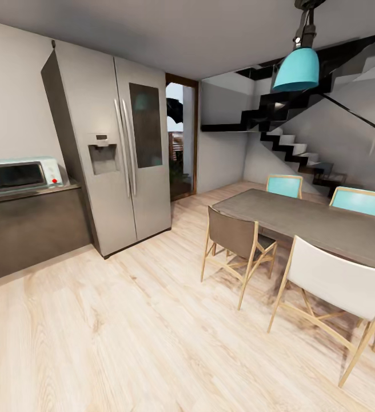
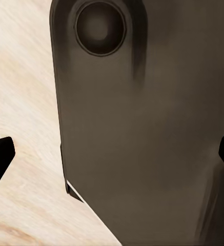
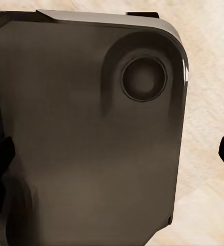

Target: In the kitchen, take the Vidalia onion out of the sink, dice it on the chopping board with the paring knife, put the diced onion into the bowl on the countertop, then place both the paring knife and the chopping board into the sink.

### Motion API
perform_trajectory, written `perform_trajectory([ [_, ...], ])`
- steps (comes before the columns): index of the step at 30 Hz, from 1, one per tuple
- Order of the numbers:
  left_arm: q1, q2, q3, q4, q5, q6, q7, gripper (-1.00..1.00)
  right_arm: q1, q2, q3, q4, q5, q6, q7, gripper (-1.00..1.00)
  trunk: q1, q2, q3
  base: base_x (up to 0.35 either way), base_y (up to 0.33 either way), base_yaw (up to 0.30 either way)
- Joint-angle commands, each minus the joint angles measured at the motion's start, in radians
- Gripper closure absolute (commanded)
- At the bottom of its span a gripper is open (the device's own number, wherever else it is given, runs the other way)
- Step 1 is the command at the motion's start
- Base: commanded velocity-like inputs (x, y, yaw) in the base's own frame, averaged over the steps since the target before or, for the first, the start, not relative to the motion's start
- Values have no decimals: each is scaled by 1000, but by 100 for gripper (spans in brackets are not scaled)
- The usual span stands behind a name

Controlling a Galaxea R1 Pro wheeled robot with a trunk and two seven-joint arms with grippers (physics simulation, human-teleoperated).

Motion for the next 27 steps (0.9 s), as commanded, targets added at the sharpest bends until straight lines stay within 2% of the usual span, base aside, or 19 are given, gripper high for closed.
perform_trajectory([
  [1, 0, 0, 0, 1, 0, 0, 0, -100, 0, 0, 0, 0, 0, 0, 0, -100, 0, 0, -1, 0, 0, 0],
  [16, 0, 14, 0, 3, 0, 0, 0, -100, 0, 0, -2, -18, 0, -8, 0, -100, 0, 0, -1, 0, 0, 0],
  [27, 0, 13, 3, -3, 0, 0, 0, -100, 0, 0, -3, -18, 0, -123, 0, -100, 0, 0, -1, 0, 0, 0],
])
